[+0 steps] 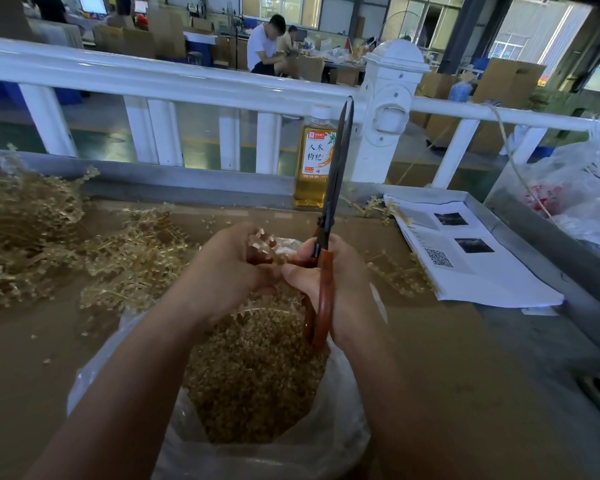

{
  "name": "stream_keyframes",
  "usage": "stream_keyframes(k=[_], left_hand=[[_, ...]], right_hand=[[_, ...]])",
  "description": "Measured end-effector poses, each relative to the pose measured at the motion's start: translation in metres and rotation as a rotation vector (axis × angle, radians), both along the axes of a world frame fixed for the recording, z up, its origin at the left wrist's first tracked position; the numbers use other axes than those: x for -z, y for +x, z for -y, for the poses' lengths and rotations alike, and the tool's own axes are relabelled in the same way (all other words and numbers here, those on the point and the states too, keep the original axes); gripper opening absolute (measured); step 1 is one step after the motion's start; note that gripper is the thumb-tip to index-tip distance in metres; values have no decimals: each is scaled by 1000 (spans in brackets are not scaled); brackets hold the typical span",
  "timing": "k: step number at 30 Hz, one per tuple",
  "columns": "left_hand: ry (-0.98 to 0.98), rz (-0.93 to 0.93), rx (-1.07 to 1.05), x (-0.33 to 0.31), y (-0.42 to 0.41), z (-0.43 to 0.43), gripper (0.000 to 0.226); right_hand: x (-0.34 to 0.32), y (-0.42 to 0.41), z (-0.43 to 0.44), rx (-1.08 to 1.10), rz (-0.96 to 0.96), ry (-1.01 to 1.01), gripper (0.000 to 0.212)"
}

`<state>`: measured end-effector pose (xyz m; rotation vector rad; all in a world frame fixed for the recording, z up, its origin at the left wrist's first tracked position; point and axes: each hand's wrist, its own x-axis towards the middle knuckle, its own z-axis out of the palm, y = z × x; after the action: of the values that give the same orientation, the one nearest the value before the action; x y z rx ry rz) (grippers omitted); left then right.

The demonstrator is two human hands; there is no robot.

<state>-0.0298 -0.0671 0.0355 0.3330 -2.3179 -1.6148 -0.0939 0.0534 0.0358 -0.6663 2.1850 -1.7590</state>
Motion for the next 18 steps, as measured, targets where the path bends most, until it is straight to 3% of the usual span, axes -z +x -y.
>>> stream_keyframes(k=[3, 6, 11, 18], left_hand=[[-82, 51, -13, 2, -1, 1, 9], [-113, 87, -65, 1, 0, 1, 17], [-192, 125, -107, -2, 2, -3, 27], [-262, 121, -112, -7, 2, -6, 22]], right_hand=[[2, 0, 2, 20, -17, -3, 31], [3, -1, 2, 36, 25, -42, 31], [5, 0, 3, 65, -62, 10, 31], [1, 1, 2, 95, -12, -30, 31]])
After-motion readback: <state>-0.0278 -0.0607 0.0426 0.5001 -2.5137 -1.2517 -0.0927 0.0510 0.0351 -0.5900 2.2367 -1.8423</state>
